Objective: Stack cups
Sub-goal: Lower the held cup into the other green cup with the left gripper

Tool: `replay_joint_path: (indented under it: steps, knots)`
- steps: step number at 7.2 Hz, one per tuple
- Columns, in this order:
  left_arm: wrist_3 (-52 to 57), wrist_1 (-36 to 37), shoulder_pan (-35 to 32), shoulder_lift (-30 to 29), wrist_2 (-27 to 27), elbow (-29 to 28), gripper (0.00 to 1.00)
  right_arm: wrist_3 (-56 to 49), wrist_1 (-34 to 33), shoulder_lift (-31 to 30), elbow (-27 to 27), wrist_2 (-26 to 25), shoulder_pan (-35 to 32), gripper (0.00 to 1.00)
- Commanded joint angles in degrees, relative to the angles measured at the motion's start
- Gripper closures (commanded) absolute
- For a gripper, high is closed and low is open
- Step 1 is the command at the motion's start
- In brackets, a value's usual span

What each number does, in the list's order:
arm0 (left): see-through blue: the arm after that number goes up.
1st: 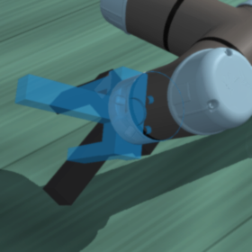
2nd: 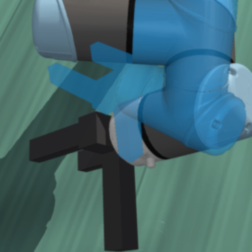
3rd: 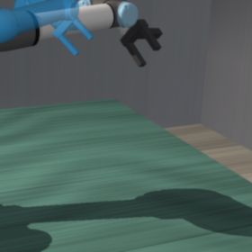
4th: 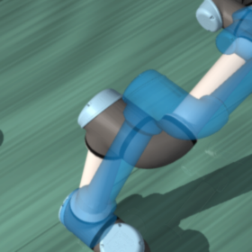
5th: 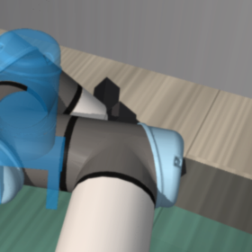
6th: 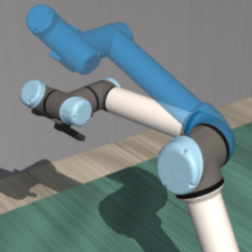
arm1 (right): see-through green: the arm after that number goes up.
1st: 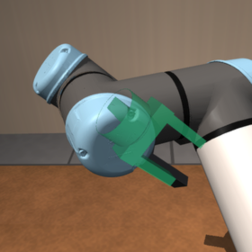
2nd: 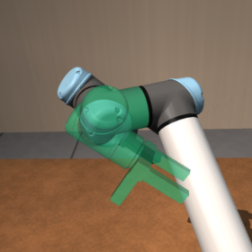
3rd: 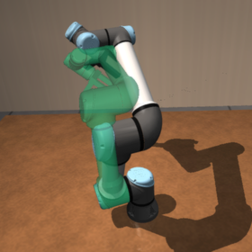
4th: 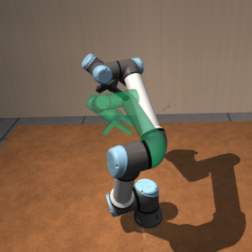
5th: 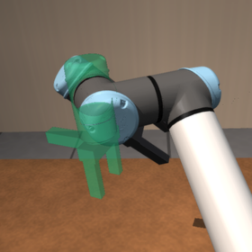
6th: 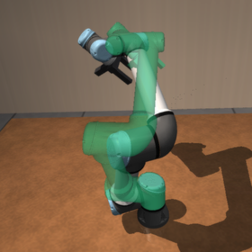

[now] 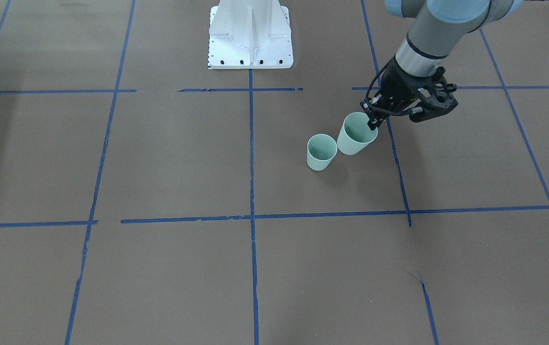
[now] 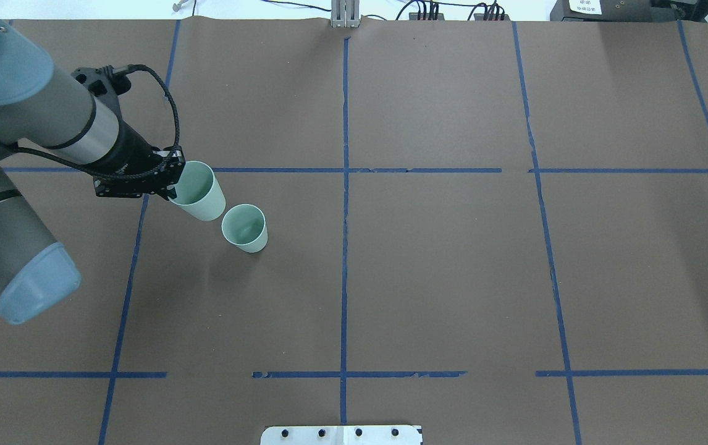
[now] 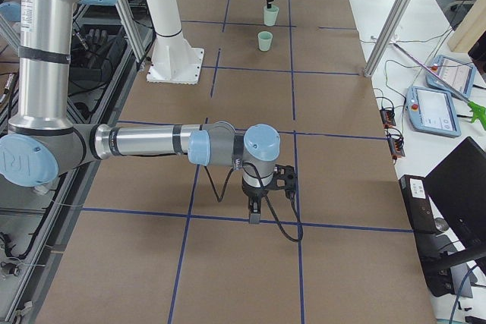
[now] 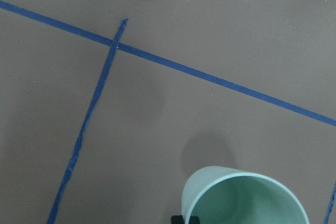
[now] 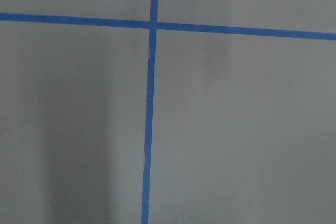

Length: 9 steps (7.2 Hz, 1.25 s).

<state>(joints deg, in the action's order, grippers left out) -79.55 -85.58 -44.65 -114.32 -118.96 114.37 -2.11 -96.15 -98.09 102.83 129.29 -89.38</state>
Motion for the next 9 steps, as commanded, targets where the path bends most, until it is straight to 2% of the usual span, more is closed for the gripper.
replay_joint_path:
  steps: [1, 7, 9]
  knots:
    - [-2.01, 1.03, 1.93, -2.74, 2.06, -2.12, 1.0, 0.0, 0.0, 0.0, 0.0, 0.0, 0.08, 0.0]
    - [-2.1, 0.94, 4.31, -3.54, 1.89, -2.48, 1.0, 0.0, 0.0, 0.0, 0.0, 0.0, -0.01, 0.0]
    - [-2.88, 0.85, 4.31, -3.72, 3.55, -2.48, 0.01, 0.0, 0.0, 0.0, 0.0, 0.0, -0.01, 0.0]
